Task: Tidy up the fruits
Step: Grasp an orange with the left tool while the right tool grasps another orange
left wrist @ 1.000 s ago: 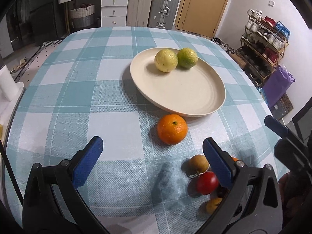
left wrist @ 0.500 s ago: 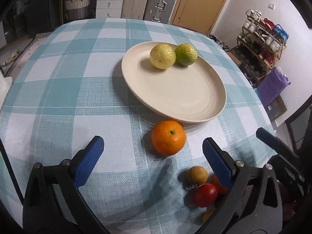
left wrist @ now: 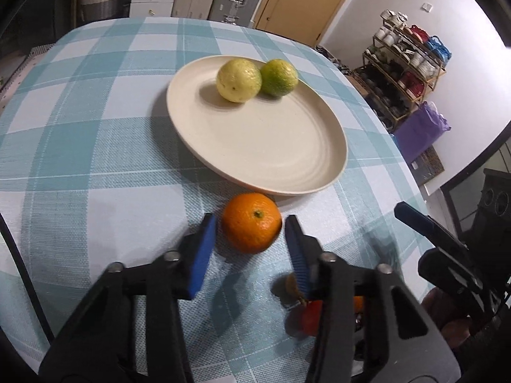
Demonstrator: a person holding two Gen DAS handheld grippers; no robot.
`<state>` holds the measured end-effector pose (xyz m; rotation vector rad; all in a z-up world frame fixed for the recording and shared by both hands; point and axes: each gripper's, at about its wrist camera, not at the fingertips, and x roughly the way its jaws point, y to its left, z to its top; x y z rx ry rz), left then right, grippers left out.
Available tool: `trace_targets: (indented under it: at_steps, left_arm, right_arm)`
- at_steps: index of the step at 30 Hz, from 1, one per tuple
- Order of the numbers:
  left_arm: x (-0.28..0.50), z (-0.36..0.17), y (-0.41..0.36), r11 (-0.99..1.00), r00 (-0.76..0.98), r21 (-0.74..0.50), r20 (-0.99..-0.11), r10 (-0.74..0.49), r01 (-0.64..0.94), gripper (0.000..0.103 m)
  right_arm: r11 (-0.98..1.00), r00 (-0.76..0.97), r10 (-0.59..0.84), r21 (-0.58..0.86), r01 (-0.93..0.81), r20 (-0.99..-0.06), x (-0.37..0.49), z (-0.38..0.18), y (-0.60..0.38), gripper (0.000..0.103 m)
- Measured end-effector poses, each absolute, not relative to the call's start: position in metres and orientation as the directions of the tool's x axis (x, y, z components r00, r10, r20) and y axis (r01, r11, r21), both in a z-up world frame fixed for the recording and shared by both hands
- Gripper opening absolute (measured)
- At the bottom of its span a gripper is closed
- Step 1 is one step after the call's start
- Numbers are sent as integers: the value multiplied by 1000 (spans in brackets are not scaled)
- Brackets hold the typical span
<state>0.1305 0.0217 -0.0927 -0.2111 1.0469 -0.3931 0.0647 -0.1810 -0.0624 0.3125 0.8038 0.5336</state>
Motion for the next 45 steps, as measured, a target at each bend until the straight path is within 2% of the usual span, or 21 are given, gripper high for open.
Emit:
trace_targets:
  at_steps: [30, 31, 34, 36, 45]
  left_arm:
    - [105, -77, 46, 893, 479, -406, -754, -449, 196, 35]
    - [104, -77, 47, 892, 481, -408, -753, -450, 196, 35]
    - [100, -75, 49, 890, 485, -410, -748, -452, 198, 35]
    - [99, -74, 50, 889, 486, -412, -746, -455, 200, 35]
    - [94, -70, 50, 884, 488, -419, -738, -465, 208, 35]
  right_arm:
    - [785, 435, 619, 515, -343, -654, 57, -80, -167, 102]
    - [786, 433, 618, 514, -342, -656, 57, -80, -166, 99]
    - [788, 417, 616, 515, -339, -668, 58, -84, -162, 82]
    - [792, 405, 610, 509, -337, -681, 60, -87, -160, 81]
    - [788, 371, 614, 513, -340, -697, 60, -95, -151, 55]
